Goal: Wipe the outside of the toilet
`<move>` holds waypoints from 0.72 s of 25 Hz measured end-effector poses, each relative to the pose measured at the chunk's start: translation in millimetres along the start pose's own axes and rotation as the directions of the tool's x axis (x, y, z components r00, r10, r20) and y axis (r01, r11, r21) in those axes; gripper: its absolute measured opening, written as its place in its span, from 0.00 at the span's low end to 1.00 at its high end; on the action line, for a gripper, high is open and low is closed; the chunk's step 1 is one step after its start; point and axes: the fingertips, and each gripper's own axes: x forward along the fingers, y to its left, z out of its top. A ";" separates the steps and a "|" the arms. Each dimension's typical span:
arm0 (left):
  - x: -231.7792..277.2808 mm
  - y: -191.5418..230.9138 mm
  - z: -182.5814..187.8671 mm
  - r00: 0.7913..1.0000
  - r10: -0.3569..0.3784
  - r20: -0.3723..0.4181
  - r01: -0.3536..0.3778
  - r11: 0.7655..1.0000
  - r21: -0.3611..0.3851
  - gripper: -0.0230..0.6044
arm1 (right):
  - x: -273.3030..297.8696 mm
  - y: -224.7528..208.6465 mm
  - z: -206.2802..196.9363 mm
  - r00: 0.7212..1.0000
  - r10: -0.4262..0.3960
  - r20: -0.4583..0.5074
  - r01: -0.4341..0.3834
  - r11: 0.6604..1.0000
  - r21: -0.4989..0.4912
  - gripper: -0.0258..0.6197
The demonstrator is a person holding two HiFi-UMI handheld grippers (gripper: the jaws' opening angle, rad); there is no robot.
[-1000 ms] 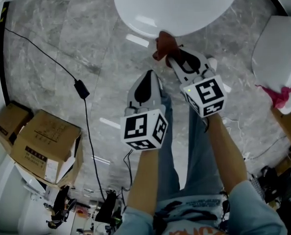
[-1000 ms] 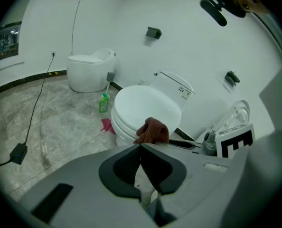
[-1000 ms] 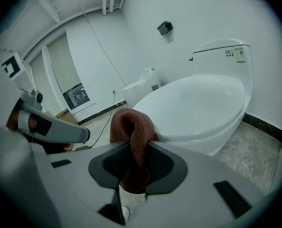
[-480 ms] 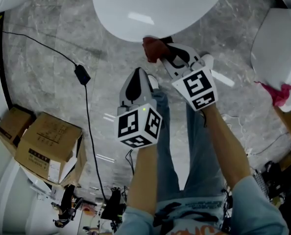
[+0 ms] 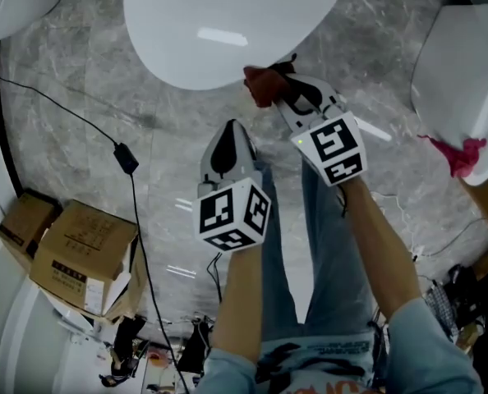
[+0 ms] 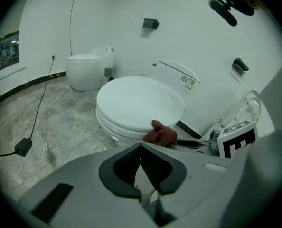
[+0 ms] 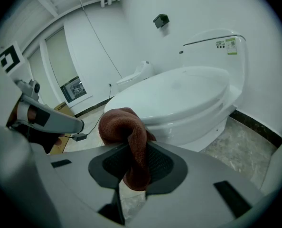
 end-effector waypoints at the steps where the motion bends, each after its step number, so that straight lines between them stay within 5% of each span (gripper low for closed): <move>1: 3.4 -4.6 -0.6 1.000 0.001 -0.004 -0.001 1.000 0.005 0.03 | -2.0 -6.9 -0.9 1.000 -0.007 0.002 0.007 1.000 0.007 0.18; 18: 43.9 -76.7 -13.7 0.998 0.033 -0.054 -0.035 0.999 -0.040 0.03 | -22.4 -122.6 -0.7 0.997 -0.078 0.010 0.077 0.991 0.106 0.17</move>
